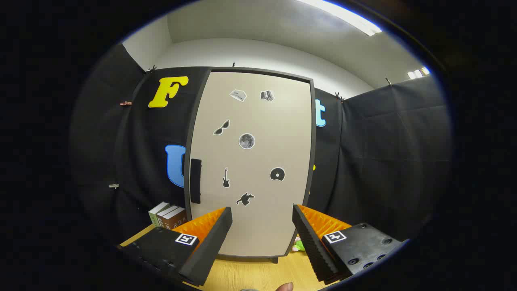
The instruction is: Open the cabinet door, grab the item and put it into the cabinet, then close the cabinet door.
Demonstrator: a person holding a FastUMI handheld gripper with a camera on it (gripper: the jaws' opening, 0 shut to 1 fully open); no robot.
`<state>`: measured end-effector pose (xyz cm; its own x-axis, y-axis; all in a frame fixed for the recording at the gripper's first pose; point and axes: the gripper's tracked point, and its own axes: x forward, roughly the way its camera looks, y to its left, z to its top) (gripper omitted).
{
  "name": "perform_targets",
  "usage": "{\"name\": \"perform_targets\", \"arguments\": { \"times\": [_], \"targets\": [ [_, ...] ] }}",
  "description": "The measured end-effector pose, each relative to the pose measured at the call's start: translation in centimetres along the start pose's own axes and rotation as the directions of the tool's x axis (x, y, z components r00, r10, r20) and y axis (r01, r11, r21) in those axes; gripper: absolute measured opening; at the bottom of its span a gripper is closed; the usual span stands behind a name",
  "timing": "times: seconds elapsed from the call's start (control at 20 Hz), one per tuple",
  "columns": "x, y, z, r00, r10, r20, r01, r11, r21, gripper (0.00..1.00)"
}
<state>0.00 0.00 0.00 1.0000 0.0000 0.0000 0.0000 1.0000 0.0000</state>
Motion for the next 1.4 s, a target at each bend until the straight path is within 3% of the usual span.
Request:
{"name": "perform_targets", "arguments": {
  "times": [1.0,1.4],
  "targets": [
    [-0.4,0.8,-0.1,1.000,0.011,-0.002,-0.011,1.000,0.008,0.97],
    [1.8,5.4,2.0,0.997,0.078,0.019,-0.079,0.995,0.065,0.97]
  ]
}}
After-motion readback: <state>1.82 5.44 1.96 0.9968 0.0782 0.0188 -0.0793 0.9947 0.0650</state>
